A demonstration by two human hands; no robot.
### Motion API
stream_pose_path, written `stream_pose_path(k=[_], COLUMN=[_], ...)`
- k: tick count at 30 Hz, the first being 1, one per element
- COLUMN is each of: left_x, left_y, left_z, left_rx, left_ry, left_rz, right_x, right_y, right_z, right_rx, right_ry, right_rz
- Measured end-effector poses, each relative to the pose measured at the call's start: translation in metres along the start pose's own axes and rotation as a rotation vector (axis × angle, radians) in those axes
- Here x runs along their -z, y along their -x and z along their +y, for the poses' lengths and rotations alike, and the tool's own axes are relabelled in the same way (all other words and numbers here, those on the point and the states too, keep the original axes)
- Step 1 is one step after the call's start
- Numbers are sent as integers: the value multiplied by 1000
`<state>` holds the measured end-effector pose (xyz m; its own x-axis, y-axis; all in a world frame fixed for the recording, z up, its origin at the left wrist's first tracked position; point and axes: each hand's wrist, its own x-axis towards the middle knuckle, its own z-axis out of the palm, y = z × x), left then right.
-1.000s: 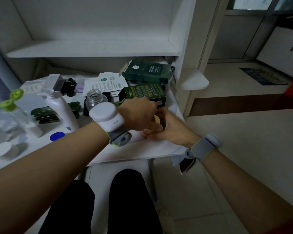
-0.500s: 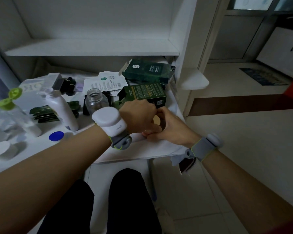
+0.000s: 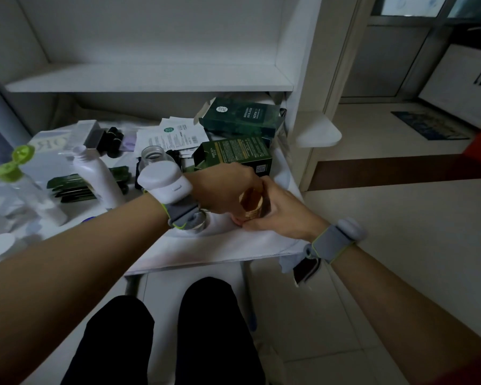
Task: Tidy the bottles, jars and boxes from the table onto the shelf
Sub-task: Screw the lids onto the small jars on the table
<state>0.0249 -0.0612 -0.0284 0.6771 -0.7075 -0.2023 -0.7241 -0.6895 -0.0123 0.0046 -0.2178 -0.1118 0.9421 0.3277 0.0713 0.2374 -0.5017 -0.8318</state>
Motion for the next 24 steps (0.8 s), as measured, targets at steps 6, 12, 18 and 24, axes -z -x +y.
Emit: stream_pose_path(k=[6,12,18,24], left_x=[-3,5,-2,1], left_y=[0,5,3,4], left_z=[-1,3,5,8], left_rx=[117,15,157,195], left_ry=[20,49,-46,-53], left_rz=[30,10,54,74], right_x=[0,0,0,1], right_y=[0,-2,-3,-4], right_z=[1,0,0,2], right_rx=[3,-2,-6,-11], right_ry=[32,28,46,60], right_rz=[3,22,7,-4])
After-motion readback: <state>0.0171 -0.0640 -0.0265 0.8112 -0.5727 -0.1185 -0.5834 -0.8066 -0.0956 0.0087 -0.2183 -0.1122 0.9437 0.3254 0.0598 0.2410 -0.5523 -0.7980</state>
